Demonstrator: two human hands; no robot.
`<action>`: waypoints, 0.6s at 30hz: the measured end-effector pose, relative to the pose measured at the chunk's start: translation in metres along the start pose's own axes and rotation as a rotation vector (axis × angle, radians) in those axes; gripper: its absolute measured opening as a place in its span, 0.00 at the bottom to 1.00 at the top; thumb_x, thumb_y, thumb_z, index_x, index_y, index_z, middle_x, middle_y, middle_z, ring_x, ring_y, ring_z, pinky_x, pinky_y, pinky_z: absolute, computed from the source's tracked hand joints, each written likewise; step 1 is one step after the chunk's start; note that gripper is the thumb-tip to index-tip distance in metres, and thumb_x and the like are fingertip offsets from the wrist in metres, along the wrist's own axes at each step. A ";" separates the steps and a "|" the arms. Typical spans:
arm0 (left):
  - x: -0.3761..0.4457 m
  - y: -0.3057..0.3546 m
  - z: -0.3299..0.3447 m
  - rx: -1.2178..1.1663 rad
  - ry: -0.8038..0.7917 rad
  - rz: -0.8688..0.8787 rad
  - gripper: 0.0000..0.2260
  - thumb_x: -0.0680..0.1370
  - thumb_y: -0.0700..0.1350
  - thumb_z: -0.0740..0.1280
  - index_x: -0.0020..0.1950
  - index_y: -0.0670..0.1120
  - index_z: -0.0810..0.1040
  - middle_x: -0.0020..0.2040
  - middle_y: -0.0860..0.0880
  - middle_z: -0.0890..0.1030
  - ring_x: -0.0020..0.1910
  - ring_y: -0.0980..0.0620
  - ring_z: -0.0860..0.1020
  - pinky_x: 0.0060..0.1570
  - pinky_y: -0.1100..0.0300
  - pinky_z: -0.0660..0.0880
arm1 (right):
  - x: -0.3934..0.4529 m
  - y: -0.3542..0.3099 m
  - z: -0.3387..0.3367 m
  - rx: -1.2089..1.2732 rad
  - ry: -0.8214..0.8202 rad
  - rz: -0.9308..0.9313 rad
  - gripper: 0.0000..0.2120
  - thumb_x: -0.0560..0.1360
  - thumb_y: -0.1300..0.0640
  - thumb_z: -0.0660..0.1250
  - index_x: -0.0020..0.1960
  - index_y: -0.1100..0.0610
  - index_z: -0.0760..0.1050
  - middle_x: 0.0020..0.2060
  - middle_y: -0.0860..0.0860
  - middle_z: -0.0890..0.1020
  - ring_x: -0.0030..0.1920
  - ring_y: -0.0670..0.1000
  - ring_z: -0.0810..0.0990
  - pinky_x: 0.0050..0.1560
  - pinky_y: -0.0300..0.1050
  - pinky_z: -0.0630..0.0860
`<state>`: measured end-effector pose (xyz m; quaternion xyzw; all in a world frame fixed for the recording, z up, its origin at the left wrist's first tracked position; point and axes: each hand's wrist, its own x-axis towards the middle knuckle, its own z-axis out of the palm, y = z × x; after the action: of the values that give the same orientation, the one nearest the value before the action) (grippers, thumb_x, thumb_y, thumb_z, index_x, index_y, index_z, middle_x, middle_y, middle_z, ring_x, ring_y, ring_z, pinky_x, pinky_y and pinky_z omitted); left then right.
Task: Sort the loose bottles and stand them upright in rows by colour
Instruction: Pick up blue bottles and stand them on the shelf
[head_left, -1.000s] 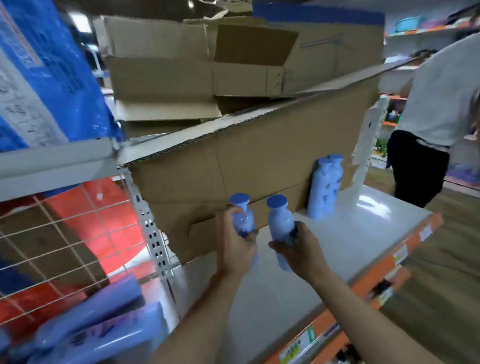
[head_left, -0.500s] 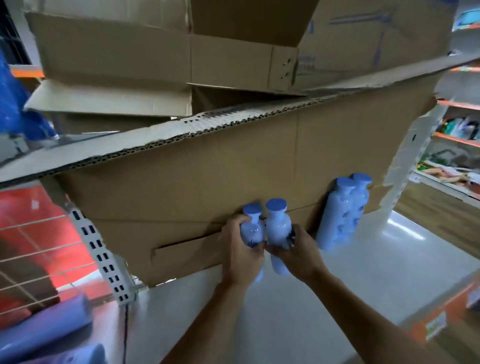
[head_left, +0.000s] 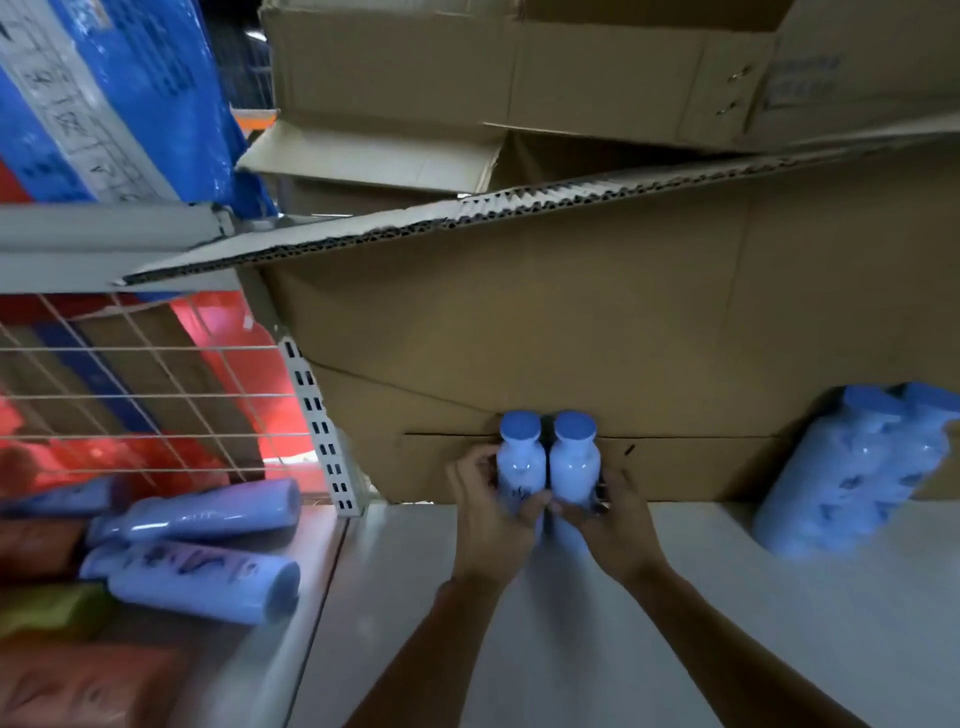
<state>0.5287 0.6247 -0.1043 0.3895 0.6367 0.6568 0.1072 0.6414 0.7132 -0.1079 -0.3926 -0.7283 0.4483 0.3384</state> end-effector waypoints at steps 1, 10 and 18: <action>0.001 -0.002 -0.001 -0.011 -0.020 -0.024 0.27 0.67 0.37 0.77 0.55 0.56 0.66 0.55 0.56 0.71 0.51 0.67 0.74 0.48 0.73 0.71 | 0.000 0.005 0.001 0.010 0.000 -0.004 0.21 0.66 0.60 0.77 0.56 0.57 0.73 0.49 0.50 0.79 0.48 0.46 0.79 0.43 0.36 0.74; -0.003 -0.007 0.010 -0.017 -0.137 -0.141 0.30 0.65 0.40 0.79 0.62 0.46 0.69 0.56 0.54 0.78 0.53 0.63 0.77 0.49 0.68 0.74 | 0.008 0.002 -0.015 0.055 -0.156 -0.076 0.19 0.65 0.64 0.77 0.53 0.60 0.74 0.47 0.53 0.82 0.48 0.47 0.82 0.44 0.40 0.78; 0.006 -0.010 -0.003 0.040 -0.190 -0.152 0.23 0.70 0.33 0.74 0.58 0.51 0.70 0.55 0.52 0.78 0.50 0.66 0.77 0.50 0.65 0.72 | 0.008 0.000 -0.014 0.067 -0.125 -0.021 0.23 0.62 0.65 0.75 0.54 0.54 0.73 0.48 0.49 0.81 0.50 0.46 0.80 0.47 0.42 0.77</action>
<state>0.5194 0.6277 -0.1105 0.4025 0.6645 0.5941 0.2085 0.6494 0.7252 -0.1014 -0.3447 -0.7366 0.4924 0.3100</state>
